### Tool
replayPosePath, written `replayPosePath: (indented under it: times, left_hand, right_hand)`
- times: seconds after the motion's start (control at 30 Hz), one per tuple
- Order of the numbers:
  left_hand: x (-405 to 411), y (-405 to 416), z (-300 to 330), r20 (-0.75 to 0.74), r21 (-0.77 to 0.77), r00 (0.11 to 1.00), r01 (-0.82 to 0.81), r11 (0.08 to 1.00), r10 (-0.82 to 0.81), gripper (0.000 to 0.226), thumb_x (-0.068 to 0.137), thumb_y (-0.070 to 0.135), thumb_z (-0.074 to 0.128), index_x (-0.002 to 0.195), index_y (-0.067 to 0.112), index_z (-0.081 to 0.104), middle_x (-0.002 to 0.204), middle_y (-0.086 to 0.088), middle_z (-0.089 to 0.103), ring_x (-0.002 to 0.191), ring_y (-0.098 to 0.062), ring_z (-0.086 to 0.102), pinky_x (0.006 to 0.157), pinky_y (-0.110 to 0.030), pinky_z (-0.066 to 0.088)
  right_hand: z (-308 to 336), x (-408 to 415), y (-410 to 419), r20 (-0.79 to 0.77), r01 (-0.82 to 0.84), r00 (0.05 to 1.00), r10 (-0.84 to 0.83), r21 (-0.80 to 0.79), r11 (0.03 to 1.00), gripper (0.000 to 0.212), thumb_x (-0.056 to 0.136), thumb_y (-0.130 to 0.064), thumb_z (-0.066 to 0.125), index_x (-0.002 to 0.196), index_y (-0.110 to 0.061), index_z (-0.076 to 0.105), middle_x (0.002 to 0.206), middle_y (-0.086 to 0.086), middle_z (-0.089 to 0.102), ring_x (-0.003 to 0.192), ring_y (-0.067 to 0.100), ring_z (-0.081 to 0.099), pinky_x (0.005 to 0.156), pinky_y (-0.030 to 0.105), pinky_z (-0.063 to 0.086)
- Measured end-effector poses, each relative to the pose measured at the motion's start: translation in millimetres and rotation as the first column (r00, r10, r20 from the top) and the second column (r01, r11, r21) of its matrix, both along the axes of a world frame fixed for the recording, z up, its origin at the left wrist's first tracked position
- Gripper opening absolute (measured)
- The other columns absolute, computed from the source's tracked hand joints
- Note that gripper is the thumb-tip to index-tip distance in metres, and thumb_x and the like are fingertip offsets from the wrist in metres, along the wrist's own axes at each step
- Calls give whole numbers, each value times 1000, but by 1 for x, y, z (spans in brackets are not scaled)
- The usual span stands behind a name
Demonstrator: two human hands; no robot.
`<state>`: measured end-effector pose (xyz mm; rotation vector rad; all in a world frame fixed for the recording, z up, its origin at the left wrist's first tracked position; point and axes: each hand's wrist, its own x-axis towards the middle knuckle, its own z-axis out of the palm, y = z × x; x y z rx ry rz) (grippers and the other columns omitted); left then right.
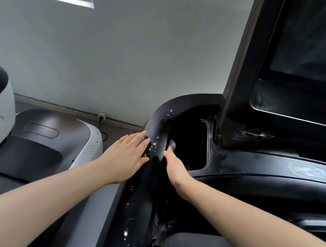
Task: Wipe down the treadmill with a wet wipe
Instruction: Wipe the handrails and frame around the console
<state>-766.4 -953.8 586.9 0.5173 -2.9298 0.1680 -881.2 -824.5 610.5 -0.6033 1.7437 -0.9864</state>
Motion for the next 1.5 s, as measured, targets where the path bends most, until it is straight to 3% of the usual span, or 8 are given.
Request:
replayPosePath:
  times: [0.07,0.17,0.27,0.47,1.03,1.2,1.37,1.5]
  left_hand:
    - [2,6,3,3,-4,1000,1,1000,-1,58,84,43,33,113,5,66,121,-16,62,102,-28,65,81,-39,55]
    - [5,17,5,-6,-21,999,32,999,-32,58,83,43,34,112,5,67,120,-16,63,103,-28,65,80,-40,55]
    - [8,27,4,-24,-54,997,73,996,-74,59,84,44,33,113,6,67,122,-15,62,108,-27,63,84,-42,53]
    - [16,39,4,-14,-94,994,102,990,-104,61,87,46,31,116,5,66,125,-15,61,113,-28,60,90,-49,49]
    - [57,99,14,10,-110,1000,21,994,-20,60,88,47,30,118,9,65,128,-14,59,118,-27,57,93,-48,50]
    - [65,123,12,58,-110,998,-29,994,35,63,87,52,29,118,12,66,129,-13,59,119,-26,57,93,-48,49]
    - [75,146,25,67,-123,991,-108,987,116,70,81,60,30,119,13,66,128,-14,59,117,-27,58,91,-48,50]
    - [91,166,26,108,-141,978,-162,977,177,79,78,69,29,122,14,63,131,-15,56,118,-29,57,96,-45,49]
  right_hand:
    - [-5,-9,10,-433,-299,843,318,115,947,42,104,-26,20,140,-11,35,142,5,39,129,21,37,109,29,19]
    - [-17,-12,43,-788,-484,234,570,414,771,61,92,-31,18,141,-1,38,145,13,42,137,21,35,114,33,22]
    - [-23,-28,67,-795,-540,-115,595,553,635,60,83,-39,31,123,-9,63,128,6,61,124,19,53,101,38,42]
    - [3,-85,113,-698,-576,-476,535,707,411,56,81,-37,37,126,-15,60,134,1,57,128,17,49,106,38,27]
    - [-5,-122,118,-621,-583,-725,300,784,213,57,82,-39,33,128,-17,58,136,-2,54,133,17,37,112,40,11]
    - [-8,-90,81,-707,-631,-636,310,707,319,57,82,-45,38,127,-17,60,130,2,60,122,16,54,108,41,29]
    - [-11,-63,51,-743,-675,-491,455,654,341,60,99,-39,37,150,-13,18,158,7,16,145,21,13,116,37,13]
    - [8,-108,85,-762,-736,-552,338,636,233,53,81,-42,50,125,-15,61,131,3,59,119,18,57,94,37,50]
